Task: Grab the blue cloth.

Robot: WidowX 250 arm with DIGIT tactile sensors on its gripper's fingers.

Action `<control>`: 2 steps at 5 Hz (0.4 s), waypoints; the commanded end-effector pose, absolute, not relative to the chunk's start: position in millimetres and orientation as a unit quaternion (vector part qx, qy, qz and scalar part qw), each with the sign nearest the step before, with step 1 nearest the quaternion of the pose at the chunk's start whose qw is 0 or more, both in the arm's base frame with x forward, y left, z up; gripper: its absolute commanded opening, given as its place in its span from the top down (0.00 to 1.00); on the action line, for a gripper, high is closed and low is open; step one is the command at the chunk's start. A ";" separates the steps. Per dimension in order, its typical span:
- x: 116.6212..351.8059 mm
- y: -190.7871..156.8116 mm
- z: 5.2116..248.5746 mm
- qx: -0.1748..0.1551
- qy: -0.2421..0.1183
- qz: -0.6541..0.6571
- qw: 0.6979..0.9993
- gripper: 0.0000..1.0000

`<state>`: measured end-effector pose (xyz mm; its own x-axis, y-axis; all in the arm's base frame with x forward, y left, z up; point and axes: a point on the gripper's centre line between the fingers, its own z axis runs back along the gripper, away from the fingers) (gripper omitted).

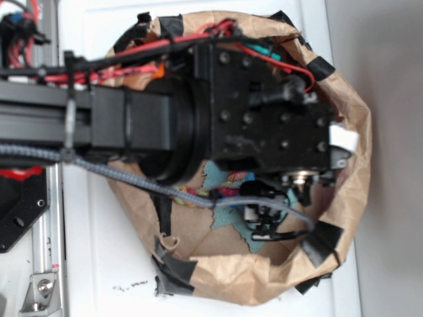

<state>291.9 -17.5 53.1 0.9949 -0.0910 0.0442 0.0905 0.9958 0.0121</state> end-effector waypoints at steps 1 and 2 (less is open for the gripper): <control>281.4 -10.8 3.5 -0.023 -0.033 -0.074 0.996 0.00; 283.6 2.5 -1.6 -0.033 -0.036 -0.049 0.998 1.00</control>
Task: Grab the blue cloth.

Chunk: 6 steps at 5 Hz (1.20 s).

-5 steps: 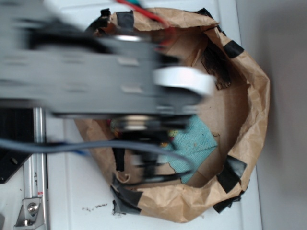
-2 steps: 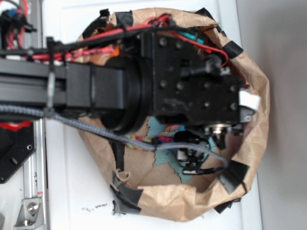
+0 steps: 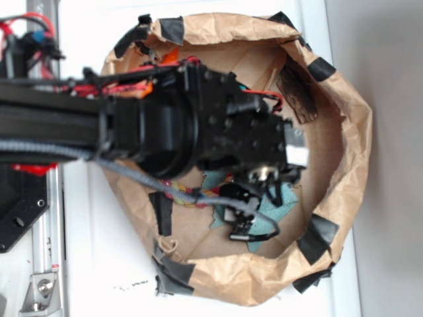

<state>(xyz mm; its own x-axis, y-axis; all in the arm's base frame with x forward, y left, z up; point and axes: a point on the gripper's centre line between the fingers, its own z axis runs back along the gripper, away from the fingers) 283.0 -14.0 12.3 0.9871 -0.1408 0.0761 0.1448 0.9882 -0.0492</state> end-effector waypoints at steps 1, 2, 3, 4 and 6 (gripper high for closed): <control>287.7 11.9 9.8 -0.030 -0.051 -0.040 0.997 1.00; 295.8 17.4 19.7 -0.015 -0.064 -0.034 0.997 1.00; 307.0 21.2 22.3 0.005 -0.066 -0.031 0.997 1.00; 319.0 29.9 30.1 0.026 -0.078 -0.020 0.996 1.00; 324.4 33.7 53.9 0.026 -0.110 -0.025 0.993 1.00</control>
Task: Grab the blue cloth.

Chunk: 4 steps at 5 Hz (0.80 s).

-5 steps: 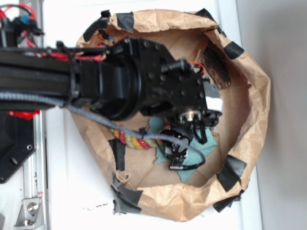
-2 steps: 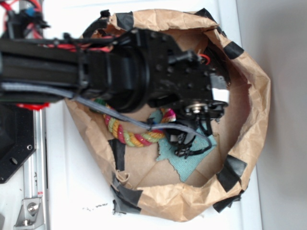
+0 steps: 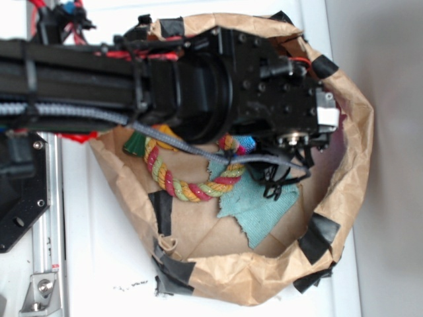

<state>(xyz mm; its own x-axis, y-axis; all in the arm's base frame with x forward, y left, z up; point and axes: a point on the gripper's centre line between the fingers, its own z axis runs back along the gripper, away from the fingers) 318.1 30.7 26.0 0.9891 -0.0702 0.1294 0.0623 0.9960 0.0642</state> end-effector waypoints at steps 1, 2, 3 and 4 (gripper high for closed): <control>303.5 13.7 72.1 -0.010 -0.127 -0.058 0.990 1.00; 285.9 -5.2 84.1 -0.081 -0.141 -0.099 0.982 1.00; 282.0 -28.9 80.1 -0.087 -0.135 -0.115 0.980 0.00; 281.5 -44.9 65.8 -0.080 -0.118 -0.142 0.979 0.00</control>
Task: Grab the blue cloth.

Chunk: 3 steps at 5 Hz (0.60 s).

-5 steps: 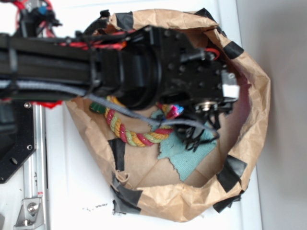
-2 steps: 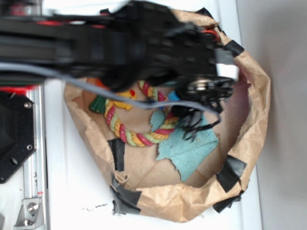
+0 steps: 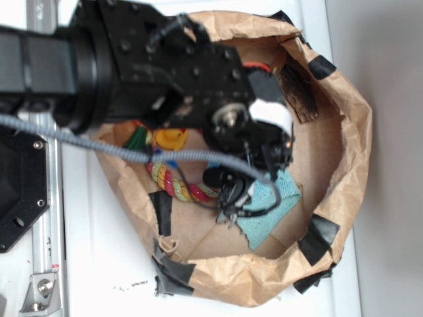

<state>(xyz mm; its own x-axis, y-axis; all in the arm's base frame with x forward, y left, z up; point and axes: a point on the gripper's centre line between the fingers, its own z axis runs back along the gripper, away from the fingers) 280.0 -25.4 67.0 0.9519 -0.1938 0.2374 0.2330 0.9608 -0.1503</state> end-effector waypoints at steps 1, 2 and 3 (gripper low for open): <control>280.6 -58.7 44.9 -0.085 -0.099 -0.186 0.974 0.00; 275.5 -63.9 36.6 -0.074 -0.091 -0.208 0.971 0.00; 268.1 -63.0 34.5 -0.077 -0.095 -0.218 0.968 0.00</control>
